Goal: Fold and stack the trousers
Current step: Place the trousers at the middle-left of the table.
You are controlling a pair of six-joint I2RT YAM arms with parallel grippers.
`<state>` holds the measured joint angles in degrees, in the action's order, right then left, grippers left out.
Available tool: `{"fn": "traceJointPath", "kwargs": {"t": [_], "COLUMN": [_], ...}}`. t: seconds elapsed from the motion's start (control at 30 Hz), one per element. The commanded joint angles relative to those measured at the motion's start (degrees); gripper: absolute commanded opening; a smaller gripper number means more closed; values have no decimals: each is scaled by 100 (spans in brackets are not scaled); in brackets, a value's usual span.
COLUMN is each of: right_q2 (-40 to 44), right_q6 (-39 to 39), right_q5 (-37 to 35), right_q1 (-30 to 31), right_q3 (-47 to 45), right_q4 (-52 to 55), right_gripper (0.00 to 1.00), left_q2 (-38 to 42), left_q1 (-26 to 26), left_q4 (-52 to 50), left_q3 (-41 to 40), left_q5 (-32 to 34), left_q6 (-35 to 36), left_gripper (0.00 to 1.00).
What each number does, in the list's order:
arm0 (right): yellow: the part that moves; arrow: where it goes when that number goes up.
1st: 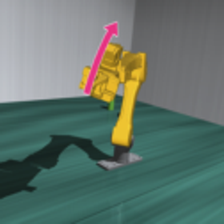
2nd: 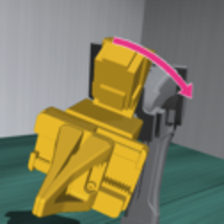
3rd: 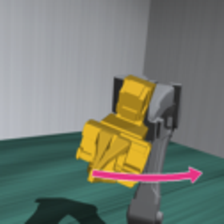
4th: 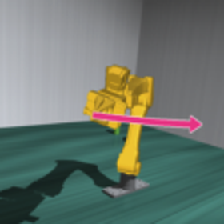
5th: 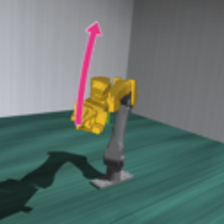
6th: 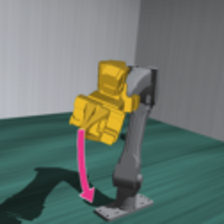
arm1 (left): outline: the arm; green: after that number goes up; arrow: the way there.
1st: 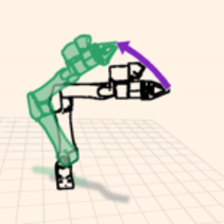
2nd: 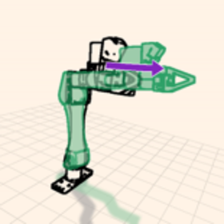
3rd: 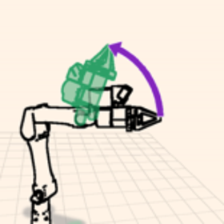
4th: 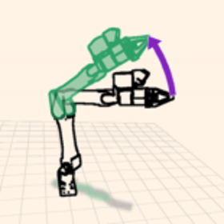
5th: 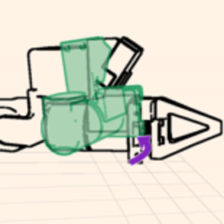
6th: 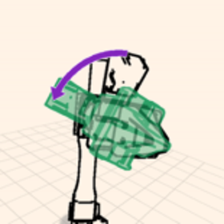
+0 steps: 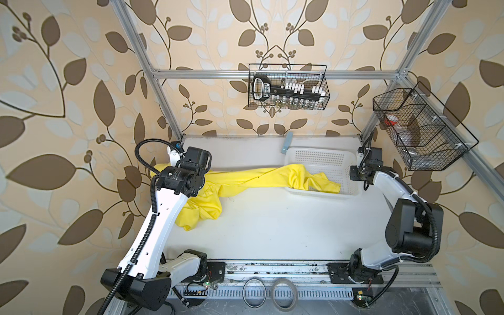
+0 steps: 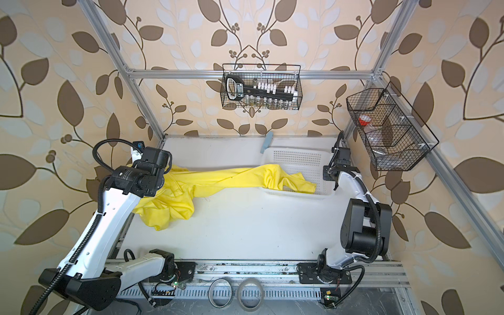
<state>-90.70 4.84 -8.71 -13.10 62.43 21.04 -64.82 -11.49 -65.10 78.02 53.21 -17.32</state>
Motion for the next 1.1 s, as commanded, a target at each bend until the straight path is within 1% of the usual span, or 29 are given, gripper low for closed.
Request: {"fn": "traceJointPath", "kwargs": {"t": [0.0, 0.1, 0.17, 0.23, 0.27, 0.3, 0.33, 0.37, 0.43, 0.5, 0.53, 0.57, 0.63, 0.7, 0.73, 0.77, 0.8, 0.83, 0.87, 0.9, 0.93, 1.0, 1.07], "right_q2": [-344, -738, -927, -1052, -1104, -1204, -1292, -1355, -1436, -1481, -1513, -1549, -1655, -1715, -1733, -1748, -1752, -1751, -1743, -1734, -1738, -1734, -1749], "right_q6": [52, 85, 65, 16, 9, -8, -11, 6, 90, 135, 154, 172, 217, 227, 235, 242, 257, 263, 263, 272, 271, 264, 256], "right_q5": [-786, -961, -1002, -1002, -965, -889, -820, -731, -586, -395, -279, -183, 4, 94, 106, 115, 123, 140, 139, 162, 183, 209, 266], "right_q1": [-59, -76, -120, -149, -152, -150, -149, -132, -71, -44, -45, -43, -43, -37, -26, -17, -17, -13, -8, -4, -1, 9, 26], "right_q3": [308, 704, 845, 1018, 1106, 1232, 1374, 1464, 1568, 1588, 1575, 1575, 1604, 1623, 1616, 1627, 1623, 1623, 1616, 1614, 1614, 1615, 1614], "right_q4": [-388, -270, -346, -422, -448, -415, -344, -281, -251, -206, -198, -183, -112, -81, -87, -80, -82, -73, -68, -65, -58, -47, -51], "right_gripper": [17, 18, 18, 18, 18, 18, 19, 19, 19, 19, 19, 19, 19, 19, 19, 19, 19, 19, 19, 19, 19, 19, 19], "left_q2": [239, 272, 315, 338, 330, 321, 321, 333, 356, 339, 325, 288, 59, -224, -378, -500, -636, -776, -900, -1041, -1177, -1432, -1705], "left_q1": [59, 59, 58, 59, 64, 60, 59, 59, 42, -79, -253, -476, -1027, -1442, -1566, -1631, -1669, -1688, -1714, -1761, -1815, -1917, -2003], "left_q4": [30, 6, -16, -57, -80, -70, -13, 101, 421, 725, 932, 1092, 1280, 1419, 1534, 1645, 1797, 1976, 2120, 2280, 2453, 2744, 3003], "left_q3": [188, 17, -122, -228, -242, -250, -276, -324, -458, -595, -693, -773, -841, -868, -896, -931, -970, -1010, -1025, -1018, -997, -913, -807], "left_q5": [438, -74, -81, 113, 93, -142, -608, -1188, -2595, -3653, -3918, -4002, -3962, -3978, -3996, -4046, -4106, -4218, -4364, -4535, -4685, -4912, -5063], "left_q6": [49, -62, -101, -95, -83, -16, 50, 112, 35, -139, -251, -315, -406, -426, -432, -433, -423, -391, -321, -246, -160, 38, 298], "left_gripper": [0, 0, 0, 0, 0, 0, 0, 0, 0, 0, 0, 0, 1, 6, 8, 12, 23, 38, 49, 67, 80, 97, 99]}}
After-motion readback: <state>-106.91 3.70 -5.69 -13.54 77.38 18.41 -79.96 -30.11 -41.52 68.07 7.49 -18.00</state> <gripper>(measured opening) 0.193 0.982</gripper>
